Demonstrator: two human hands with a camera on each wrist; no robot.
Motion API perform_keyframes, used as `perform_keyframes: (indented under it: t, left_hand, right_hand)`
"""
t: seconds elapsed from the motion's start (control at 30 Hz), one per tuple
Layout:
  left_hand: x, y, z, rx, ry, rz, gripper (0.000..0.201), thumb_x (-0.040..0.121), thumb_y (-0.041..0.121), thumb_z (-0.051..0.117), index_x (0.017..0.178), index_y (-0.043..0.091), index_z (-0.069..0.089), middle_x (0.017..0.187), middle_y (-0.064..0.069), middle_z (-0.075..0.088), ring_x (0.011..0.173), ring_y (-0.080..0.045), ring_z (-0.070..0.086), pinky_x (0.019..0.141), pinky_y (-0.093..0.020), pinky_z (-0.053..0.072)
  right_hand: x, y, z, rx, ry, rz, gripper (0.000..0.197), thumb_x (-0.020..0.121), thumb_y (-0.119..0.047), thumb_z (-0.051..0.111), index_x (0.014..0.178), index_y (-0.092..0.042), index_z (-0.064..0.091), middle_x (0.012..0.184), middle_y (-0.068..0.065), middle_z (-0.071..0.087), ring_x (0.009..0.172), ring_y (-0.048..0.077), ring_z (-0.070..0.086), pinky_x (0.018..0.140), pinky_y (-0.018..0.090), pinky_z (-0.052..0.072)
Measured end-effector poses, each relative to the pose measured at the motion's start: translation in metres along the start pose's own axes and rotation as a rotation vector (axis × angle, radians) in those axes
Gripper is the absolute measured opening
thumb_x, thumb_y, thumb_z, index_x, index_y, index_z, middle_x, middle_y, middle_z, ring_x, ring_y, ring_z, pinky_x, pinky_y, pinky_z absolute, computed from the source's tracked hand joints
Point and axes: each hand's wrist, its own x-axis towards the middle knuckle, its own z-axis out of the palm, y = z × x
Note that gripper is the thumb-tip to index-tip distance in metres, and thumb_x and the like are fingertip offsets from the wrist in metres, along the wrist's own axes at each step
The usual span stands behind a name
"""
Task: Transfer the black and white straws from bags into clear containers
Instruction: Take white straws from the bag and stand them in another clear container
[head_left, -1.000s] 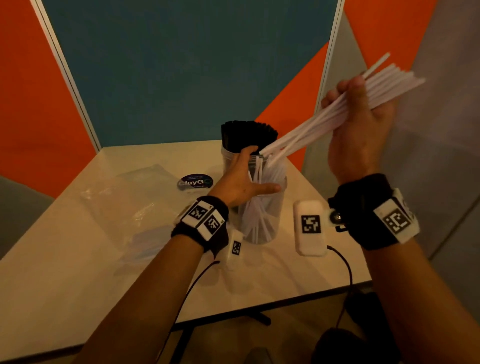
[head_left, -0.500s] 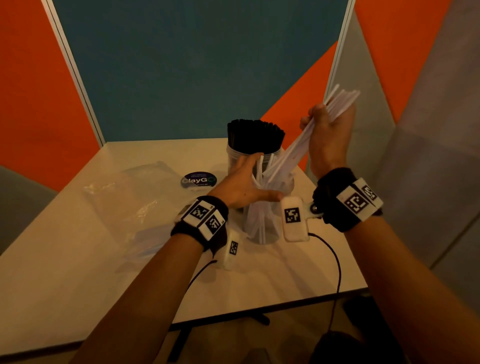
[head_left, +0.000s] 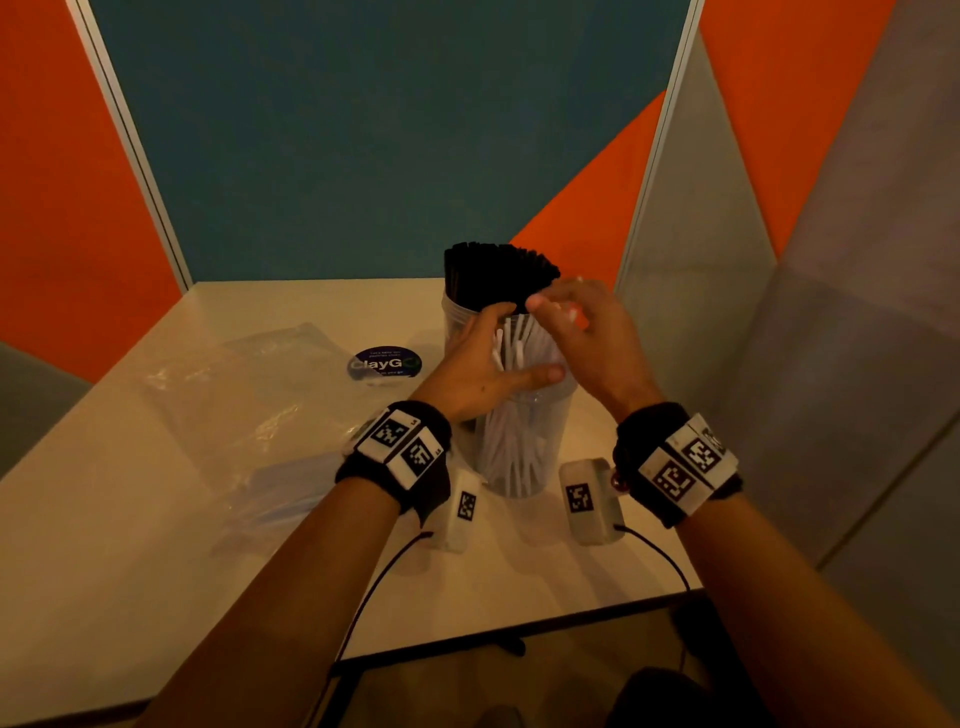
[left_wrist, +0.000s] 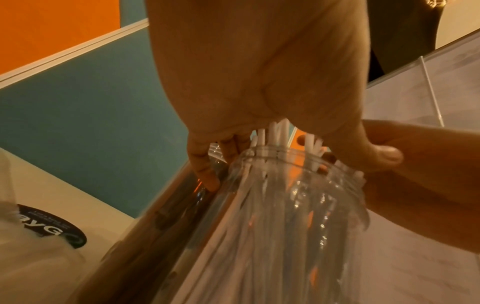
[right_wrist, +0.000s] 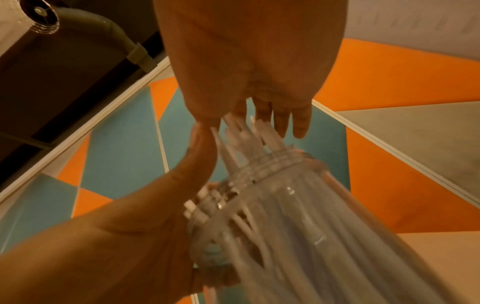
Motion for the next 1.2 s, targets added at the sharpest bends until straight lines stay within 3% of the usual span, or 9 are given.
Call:
perform_keyframes:
  t: [0.13,0.3,0.43,0.57,0.67,0.9,1.0,1.1,1.2]
  left_hand:
    - [0.001,0.003,0.000,-0.020,0.004,-0.024,0.116,0.057,0.053,0.083,0.147,0.032,0.012,0.153,0.003,0.027,0.138,-0.017,0.029,0.113,-0.043,0.029]
    - [0.003,0.008,0.006,0.018,0.002,0.028,0.108,0.062,0.045,0.084,0.145,0.033,0.016,0.151,0.003,0.030,0.137,-0.014,0.030,0.110,-0.036,0.032]
    - [0.006,0.013,0.011,-0.050,0.002,0.045,0.077,0.069,0.032,0.079,0.134,0.026,0.039,0.127,0.005,0.055,0.115,-0.012,0.055,0.097,-0.038,0.049]
    - [0.005,0.016,0.009,-0.127,0.052,0.035,0.046,0.084,0.014,0.068,0.126,0.015,0.050,0.105,0.009,0.061,0.092,0.002,0.058,0.075,-0.007,0.048]
    - [0.003,0.017,0.005,-0.116,0.140,0.038,0.028,0.085,0.019,0.068,0.110,0.011,0.058,0.084,0.011,0.059,0.073,0.003,0.054,0.055,-0.003,0.041]
    - [-0.002,0.015,0.007,-0.162,0.199,0.061,0.041,0.080,0.032,0.074,0.112,0.012,0.056,0.100,0.001,0.060,0.085,-0.006,0.057,0.066,-0.008,0.043]
    - [-0.004,0.013,0.005,-0.193,0.188,0.045,0.065,0.075,0.034,0.077,0.128,0.019,0.044,0.118,0.004,0.053,0.105,-0.006,0.053,0.079,-0.007,0.042]
    - [-0.004,0.015,0.004,-0.188,0.096,0.034,0.076,0.071,0.032,0.079,0.134,0.023,0.037,0.127,0.005,0.051,0.116,-0.010,0.050,0.093,-0.019,0.042]
    - [-0.002,0.019,0.002,-0.134,-0.009,0.046,0.071,0.073,0.019,0.079,0.132,0.020,0.040,0.111,0.012,0.055,0.100,-0.002,0.055,0.079,-0.008,0.044]
  right_hand:
    - [-0.012,0.005,-0.003,0.293,-0.009,0.177,0.058,0.095,-0.048,0.046,0.145,-0.023,0.031,0.144,-0.001,0.044,0.129,0.008,0.043,0.102,0.026,0.038]
    - [-0.017,-0.001,0.004,0.274,-0.037,0.115,0.031,0.099,-0.036,0.043,0.109,-0.012,0.060,0.100,0.004,0.064,0.089,0.012,0.059,0.081,0.030,0.046]
    - [-0.015,-0.008,0.015,0.257,-0.099,0.101,0.029,0.098,-0.036,0.046,0.109,-0.012,0.058,0.103,0.003,0.061,0.093,0.014,0.060,0.083,0.030,0.049]
    - [-0.013,-0.011,0.018,0.298,-0.045,0.124,0.019,0.096,-0.032,0.050,0.101,-0.017,0.059,0.106,0.009,0.060,0.098,0.022,0.060,0.085,0.038,0.051]
    - [-0.012,-0.006,0.016,0.287,0.055,0.115,0.009,0.096,-0.026,0.051,0.094,-0.021,0.059,0.102,0.007,0.062,0.095,0.019,0.059,0.081,0.031,0.050]
    - [-0.016,0.010,0.008,0.267,0.345,0.189,0.023,0.097,-0.031,0.048,0.110,-0.014,0.056,0.115,0.006,0.058,0.102,0.013,0.056,0.075,0.006,0.042]
    - [-0.022,0.001,0.001,0.355,0.161,0.283,0.038,0.097,-0.044,0.042,0.121,-0.016,0.054,0.115,-0.006,0.058,0.105,0.005,0.056,0.086,0.019,0.043]
    - [-0.029,-0.007,-0.002,0.326,-0.130,0.205,0.034,0.098,-0.046,0.035,0.114,-0.026,0.058,0.100,-0.022,0.059,0.091,-0.014,0.055,0.079,0.013,0.043]
    - [-0.029,-0.012,0.000,0.326,-0.216,0.161,0.040,0.098,-0.045,0.034,0.123,-0.023,0.057,0.112,-0.016,0.061,0.104,-0.008,0.055,0.091,0.019,0.045]
